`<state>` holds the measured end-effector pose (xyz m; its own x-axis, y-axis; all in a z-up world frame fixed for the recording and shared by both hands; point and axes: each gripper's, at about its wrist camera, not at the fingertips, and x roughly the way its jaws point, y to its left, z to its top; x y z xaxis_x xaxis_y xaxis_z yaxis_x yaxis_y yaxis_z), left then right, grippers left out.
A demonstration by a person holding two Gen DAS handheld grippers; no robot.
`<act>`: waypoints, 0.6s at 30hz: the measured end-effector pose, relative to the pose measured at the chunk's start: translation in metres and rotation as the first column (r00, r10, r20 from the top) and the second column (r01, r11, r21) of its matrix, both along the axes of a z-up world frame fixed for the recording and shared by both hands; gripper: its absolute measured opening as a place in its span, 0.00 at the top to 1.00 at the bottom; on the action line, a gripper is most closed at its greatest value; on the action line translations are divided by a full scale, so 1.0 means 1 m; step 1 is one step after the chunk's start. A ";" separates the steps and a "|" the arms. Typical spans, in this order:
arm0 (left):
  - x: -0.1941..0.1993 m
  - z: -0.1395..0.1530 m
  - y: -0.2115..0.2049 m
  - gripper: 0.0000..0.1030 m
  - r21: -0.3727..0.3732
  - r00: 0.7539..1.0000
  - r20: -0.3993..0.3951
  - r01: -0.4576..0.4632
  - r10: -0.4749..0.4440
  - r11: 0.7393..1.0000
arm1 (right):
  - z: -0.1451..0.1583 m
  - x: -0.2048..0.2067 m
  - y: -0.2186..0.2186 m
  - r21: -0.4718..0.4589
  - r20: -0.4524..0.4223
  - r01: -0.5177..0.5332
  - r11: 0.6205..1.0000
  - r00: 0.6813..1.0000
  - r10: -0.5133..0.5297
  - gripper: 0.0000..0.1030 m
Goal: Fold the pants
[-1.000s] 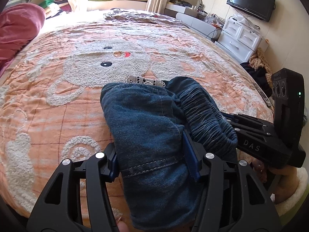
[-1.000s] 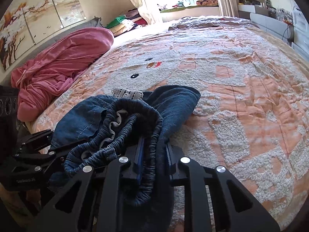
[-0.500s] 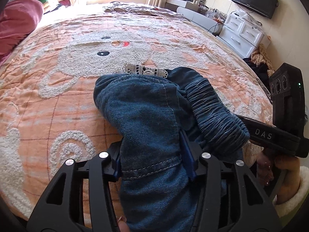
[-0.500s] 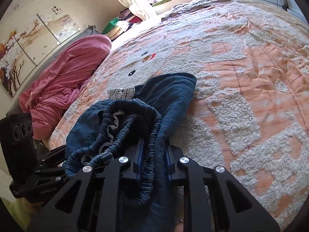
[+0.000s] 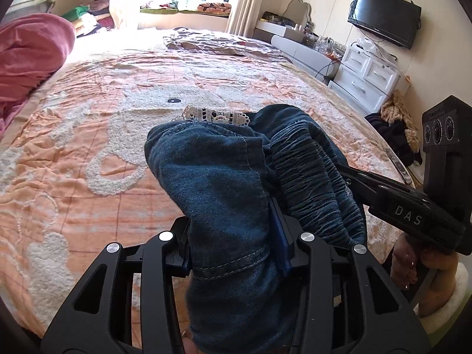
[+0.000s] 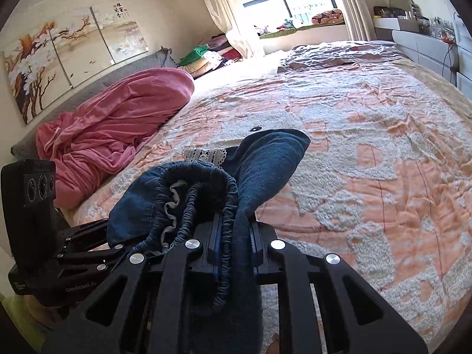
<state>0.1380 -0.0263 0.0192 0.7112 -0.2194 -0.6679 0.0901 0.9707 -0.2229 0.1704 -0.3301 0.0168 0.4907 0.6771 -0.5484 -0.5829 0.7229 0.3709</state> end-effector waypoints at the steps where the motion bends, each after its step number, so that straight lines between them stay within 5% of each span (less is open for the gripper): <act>1: 0.002 0.003 0.004 0.67 0.003 1.000 0.008 -0.004 0.003 1.000 | 0.004 0.004 0.005 0.001 0.004 -0.003 1.000 1.000 0.003 0.87; 12: 0.041 0.020 0.038 0.67 0.027 0.996 0.065 -0.056 0.055 0.998 | 0.021 0.053 0.052 -0.012 0.047 -0.024 1.000 0.999 0.025 0.87; 18: 0.069 0.006 0.051 0.67 0.033 0.997 0.043 -0.070 0.068 0.997 | -0.002 0.085 0.066 -0.017 -0.037 -0.005 1.000 0.999 0.004 0.87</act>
<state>0.2073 0.0249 0.0251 0.7516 -0.1461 -0.6432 0.0312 0.9819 -0.1866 0.2558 -0.2638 0.0145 0.4665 0.6699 -0.5775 -0.5725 0.7264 0.3803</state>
